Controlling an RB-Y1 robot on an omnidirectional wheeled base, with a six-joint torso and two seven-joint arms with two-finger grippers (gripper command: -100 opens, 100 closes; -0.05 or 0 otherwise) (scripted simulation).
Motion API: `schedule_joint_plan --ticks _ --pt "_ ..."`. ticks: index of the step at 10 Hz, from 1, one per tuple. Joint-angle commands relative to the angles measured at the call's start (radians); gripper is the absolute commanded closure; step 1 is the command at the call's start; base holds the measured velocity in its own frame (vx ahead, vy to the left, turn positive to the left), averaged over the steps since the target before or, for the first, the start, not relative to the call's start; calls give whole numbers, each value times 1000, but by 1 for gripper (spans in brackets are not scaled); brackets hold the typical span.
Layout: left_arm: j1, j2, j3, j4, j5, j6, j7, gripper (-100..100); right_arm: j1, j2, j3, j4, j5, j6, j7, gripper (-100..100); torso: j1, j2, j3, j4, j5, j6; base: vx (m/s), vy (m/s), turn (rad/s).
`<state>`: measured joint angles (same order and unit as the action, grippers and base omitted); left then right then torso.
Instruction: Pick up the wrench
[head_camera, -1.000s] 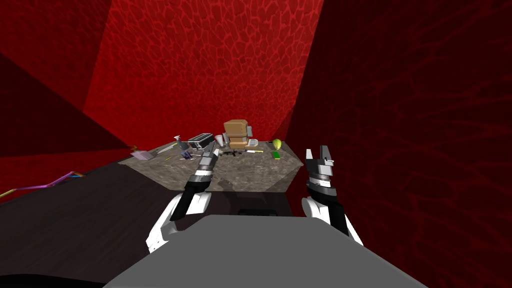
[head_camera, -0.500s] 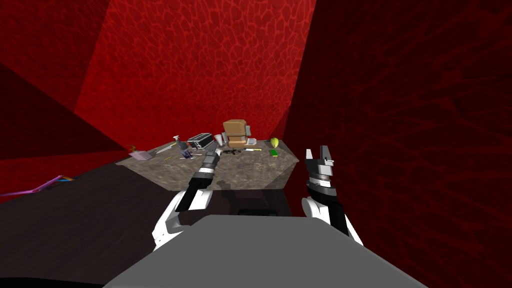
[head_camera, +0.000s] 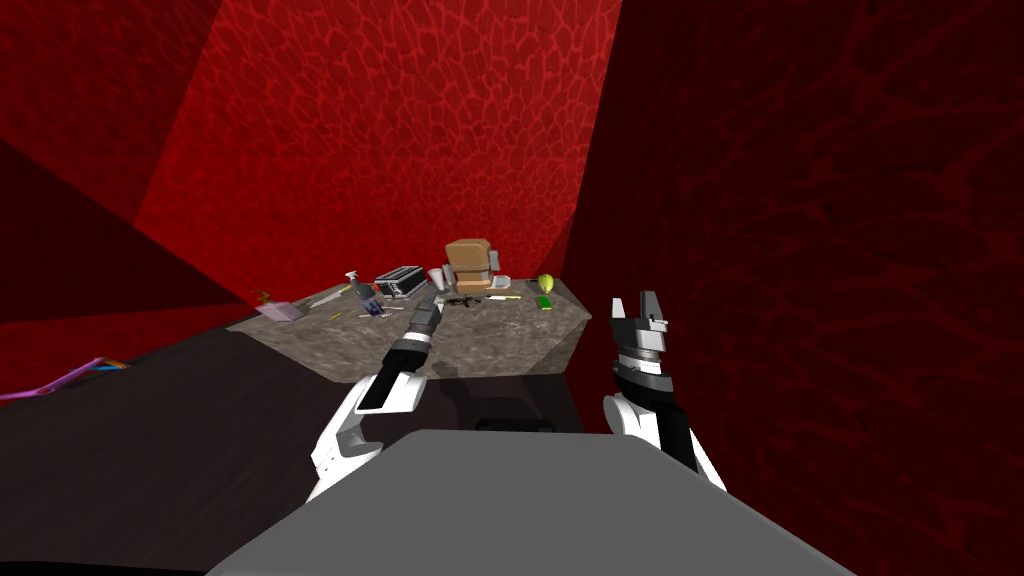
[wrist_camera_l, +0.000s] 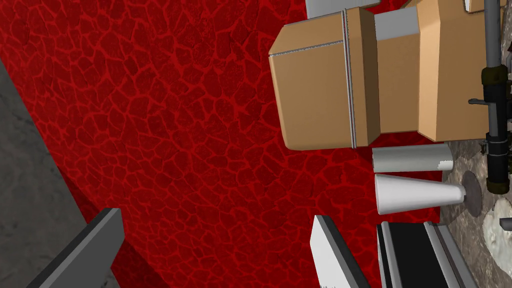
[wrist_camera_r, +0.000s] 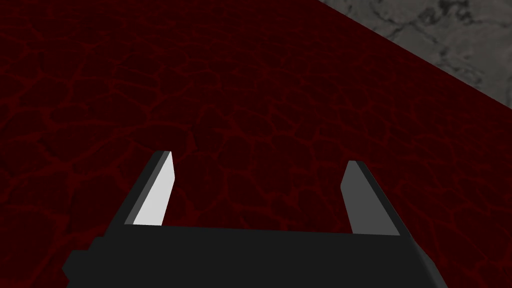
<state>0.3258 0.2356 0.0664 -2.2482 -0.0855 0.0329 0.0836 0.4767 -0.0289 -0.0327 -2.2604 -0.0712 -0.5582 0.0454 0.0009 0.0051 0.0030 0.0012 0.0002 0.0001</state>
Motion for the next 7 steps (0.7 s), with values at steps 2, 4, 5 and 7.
schedule_joint_plan --ticks 2,4,5,7 --pt "-39 9 0 30 5 81 16 -100 0 0 0 0 0 0 0 0 1 0 0 0 0 0 -99 21 -90" --pt "-39 9 0 30 5 131 16 -100 0 0 0 0 0 0 0 0 2 1 1 0 0 0 -61 17 -32" --pt "-66 14 1 50 9 164 26 -100 0 0 0 0 0 0 0 0 1 -2 -1 0 0 -1 -56 17 -114" --pt "-66 14 1 50 9 207 26 -100 0 0 0 0 0 0 0 0 2 -2 -1 0 0 -1 -43 15 -30"
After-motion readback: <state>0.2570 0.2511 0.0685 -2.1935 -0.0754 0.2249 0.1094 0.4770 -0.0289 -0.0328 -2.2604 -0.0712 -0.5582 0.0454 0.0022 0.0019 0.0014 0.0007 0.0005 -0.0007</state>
